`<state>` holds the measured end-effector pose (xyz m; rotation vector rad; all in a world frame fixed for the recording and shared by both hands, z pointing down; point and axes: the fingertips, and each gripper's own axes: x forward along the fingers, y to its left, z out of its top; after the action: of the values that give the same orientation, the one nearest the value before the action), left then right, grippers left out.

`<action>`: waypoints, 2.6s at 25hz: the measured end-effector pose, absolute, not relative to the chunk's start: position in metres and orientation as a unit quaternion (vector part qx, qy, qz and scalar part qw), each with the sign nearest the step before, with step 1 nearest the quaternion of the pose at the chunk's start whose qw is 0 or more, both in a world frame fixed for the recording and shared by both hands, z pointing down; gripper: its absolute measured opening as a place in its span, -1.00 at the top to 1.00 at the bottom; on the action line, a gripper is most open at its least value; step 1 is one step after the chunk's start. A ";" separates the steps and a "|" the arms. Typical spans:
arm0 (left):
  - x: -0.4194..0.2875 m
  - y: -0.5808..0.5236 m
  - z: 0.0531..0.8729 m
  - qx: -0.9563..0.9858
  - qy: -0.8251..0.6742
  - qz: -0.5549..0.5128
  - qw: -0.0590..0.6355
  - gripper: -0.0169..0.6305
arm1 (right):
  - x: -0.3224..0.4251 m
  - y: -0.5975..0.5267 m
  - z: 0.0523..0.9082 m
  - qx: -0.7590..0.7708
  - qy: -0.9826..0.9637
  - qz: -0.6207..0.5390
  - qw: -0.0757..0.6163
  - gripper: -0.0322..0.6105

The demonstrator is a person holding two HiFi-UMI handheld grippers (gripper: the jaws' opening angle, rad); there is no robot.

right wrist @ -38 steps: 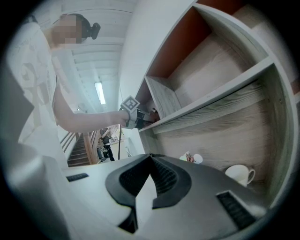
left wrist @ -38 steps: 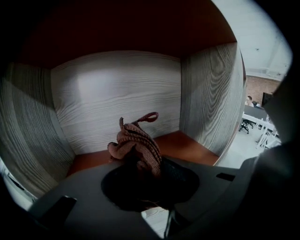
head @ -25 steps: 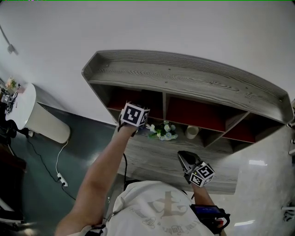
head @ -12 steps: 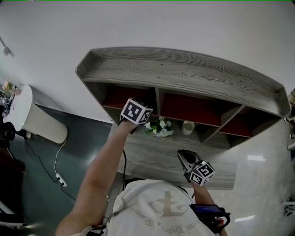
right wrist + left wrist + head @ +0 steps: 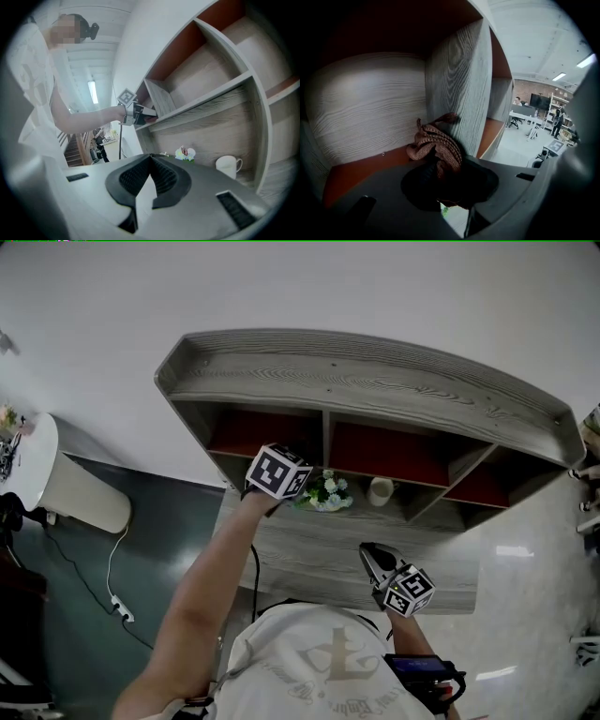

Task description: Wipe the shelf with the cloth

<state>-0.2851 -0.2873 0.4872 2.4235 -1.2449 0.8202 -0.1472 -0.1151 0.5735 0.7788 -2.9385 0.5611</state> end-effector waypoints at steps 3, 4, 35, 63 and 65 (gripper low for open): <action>-0.287 -0.277 0.484 0.846 -0.434 0.275 0.144 0.64 | -0.146 -0.109 0.569 0.267 -0.947 0.179 0.027 0.89; -0.288 -0.274 0.484 0.847 -0.438 0.264 0.143 0.64 | -0.146 -0.107 0.567 0.272 -0.945 0.178 0.028 0.89; -0.214 -0.176 0.485 0.897 -0.414 0.121 0.093 0.64 | -0.076 -0.059 0.570 0.385 -0.907 0.170 0.019 0.89; -0.195 -0.304 0.468 0.749 -0.624 0.202 0.092 0.64 | 0.049 -0.122 0.569 0.329 -0.927 0.180 0.014 0.89; -0.195 -0.308 0.471 0.740 -0.632 0.208 0.098 0.64 | 0.055 -0.125 0.570 0.329 -0.927 0.181 0.013 0.89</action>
<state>-0.1954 -0.3080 0.4709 2.1893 -1.8715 0.6148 0.0552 -0.1253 0.5696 1.0254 -2.8871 0.5628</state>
